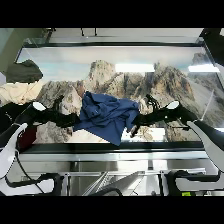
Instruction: Fold the shirts.
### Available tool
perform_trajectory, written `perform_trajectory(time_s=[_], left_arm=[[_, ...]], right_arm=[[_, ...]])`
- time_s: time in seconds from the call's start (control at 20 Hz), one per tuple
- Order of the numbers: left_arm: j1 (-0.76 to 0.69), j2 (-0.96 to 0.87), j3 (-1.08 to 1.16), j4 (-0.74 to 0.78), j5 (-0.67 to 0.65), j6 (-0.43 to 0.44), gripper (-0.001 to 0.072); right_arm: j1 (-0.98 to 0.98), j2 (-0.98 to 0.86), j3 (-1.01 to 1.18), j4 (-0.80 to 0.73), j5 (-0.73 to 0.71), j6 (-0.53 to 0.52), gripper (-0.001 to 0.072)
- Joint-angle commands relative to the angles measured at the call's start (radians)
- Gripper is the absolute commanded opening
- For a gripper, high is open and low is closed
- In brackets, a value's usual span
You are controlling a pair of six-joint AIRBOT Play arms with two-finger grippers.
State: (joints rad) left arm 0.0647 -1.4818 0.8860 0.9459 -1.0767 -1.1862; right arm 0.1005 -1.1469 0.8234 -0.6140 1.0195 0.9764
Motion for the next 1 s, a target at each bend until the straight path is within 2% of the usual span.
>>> perform_trajectory(time_s=[0.0,0.1,0.15,0.2,0.4,0.45,0.5,0.55,0.6,0.65,0.7,0.75,0.95], left_arm=[[0.0,-0.044,0.069,-0.004,-0.056,0.008,0.0248],[0.0,-0.043,0.098,-0.005,-0.108,0.023,0.0014],[0.0,-0.043,0.113,-0.006,-0.134,0.026,0.0012],[0.0,-0.043,0.13,-0.007,-0.163,0.026,0.0013],[0.0,0.026,0.159,-0.025,-0.194,0.026,0.0011],[0.001,0.047,0.159,-0.018,-0.194,0.027,0.0012],[0.001,0.062,0.159,0.0,-0.197,0.026,0.0012],[0.001,0.071,0.159,0.02,-0.206,0.026,0.0012],[0.002,0.075,0.158,0.034,-0.213,0.026,0.0012],[0.002,0.075,0.158,0.032,-0.218,0.026,0.0012],[0.002,0.075,0.158,0.032,-0.219,0.026,0.0012],[0.002,0.075,0.159,0.03,-0.217,0.026,0.0012],[0.003,0.075,0.159,0.029,-0.201,0.026,0.0012]], right_arm=[[0.034,-0.035,-0.002,0.2,-0.054,-0.133,0.0283],[0.032,-0.029,0.003,0.26,-0.05,-0.166,0.0083],[0.032,-0.019,0.013,0.259,-0.042,-0.166,0.0077],[0.032,-0.003,0.019,0.26,-0.038,-0.166,0.0017],[0.026,0.103,0.029,0.224,-0.035,-0.16,0.0018],[0.019,0.123,0.029,0.173,-0.035,-0.137,0.004],[0.014,0.138,0.029,0.097,-0.034,-0.081,0.0237],[0.01,0.148,0.029,0.027,-0.023,-0.026,0.0327],[0.01,0.154,0.028,-0.042,-0.008,0.028,0.0326],[0.01,0.154,0.026,-0.09,0.012,0.076,0.0369],[0.01,0.152,0.02,-0.137,0.028,0.132,0.0528],[0.011,0.151,0.007,-0.163,0.036,0.181,0.0607],[0.043,0.115,-0.062,-0.108,-0.026,0.198,0.0604]])
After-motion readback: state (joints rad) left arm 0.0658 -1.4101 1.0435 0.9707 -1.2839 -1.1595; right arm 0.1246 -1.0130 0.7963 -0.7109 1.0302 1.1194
